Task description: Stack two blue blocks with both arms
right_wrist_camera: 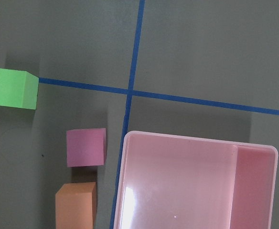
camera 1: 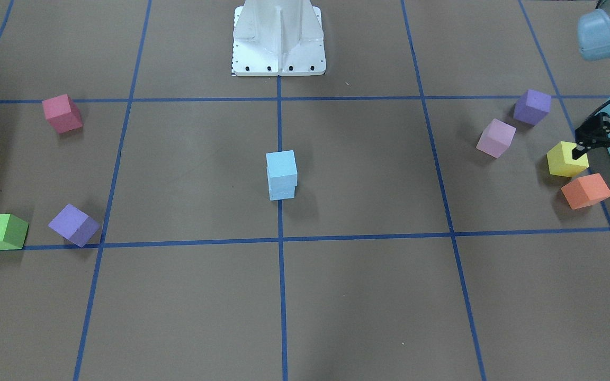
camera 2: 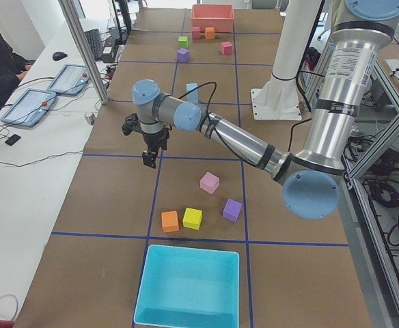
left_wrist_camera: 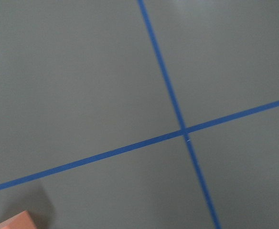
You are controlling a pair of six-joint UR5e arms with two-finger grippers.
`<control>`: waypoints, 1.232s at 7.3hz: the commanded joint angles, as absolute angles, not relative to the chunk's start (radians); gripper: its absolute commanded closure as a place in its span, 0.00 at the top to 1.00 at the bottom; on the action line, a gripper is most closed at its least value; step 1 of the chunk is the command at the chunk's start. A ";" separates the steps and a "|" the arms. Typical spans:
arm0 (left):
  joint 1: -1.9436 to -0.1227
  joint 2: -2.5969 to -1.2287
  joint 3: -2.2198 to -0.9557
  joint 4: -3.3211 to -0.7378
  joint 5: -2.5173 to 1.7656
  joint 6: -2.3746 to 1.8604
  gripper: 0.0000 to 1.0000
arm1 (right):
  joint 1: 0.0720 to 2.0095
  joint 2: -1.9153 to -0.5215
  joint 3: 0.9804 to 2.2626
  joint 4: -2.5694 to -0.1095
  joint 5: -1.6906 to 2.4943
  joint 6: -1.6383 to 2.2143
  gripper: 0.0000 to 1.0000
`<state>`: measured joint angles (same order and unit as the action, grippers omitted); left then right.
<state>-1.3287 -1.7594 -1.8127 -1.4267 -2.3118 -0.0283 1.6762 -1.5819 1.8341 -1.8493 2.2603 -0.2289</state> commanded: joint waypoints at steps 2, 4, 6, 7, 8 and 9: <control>-1.497 -1.686 -1.677 -1.480 -2.347 0.233 0.98 | 1.666 -1.594 1.829 -1.702 2.264 -0.242 1.00; -1.519 -1.675 -1.632 -1.494 -2.345 0.268 0.98 | 1.666 -1.589 1.763 -1.690 2.264 -0.244 1.00; -1.534 -1.655 -1.537 -1.627 -2.349 0.265 0.98 | 1.666 -1.591 1.755 -1.695 2.272 -0.235 1.00; -1.549 -1.654 -1.531 -1.638 -2.347 0.262 0.98 | 1.664 -1.592 1.753 -1.695 2.270 -0.235 1.00; -1.551 -1.654 -1.531 -1.638 -2.347 0.262 0.98 | 1.664 -1.594 1.753 -1.695 2.272 -0.233 1.00; -1.551 -1.654 -1.531 -1.638 -2.347 0.262 0.98 | 1.664 -1.594 1.755 -1.694 2.270 -0.235 1.00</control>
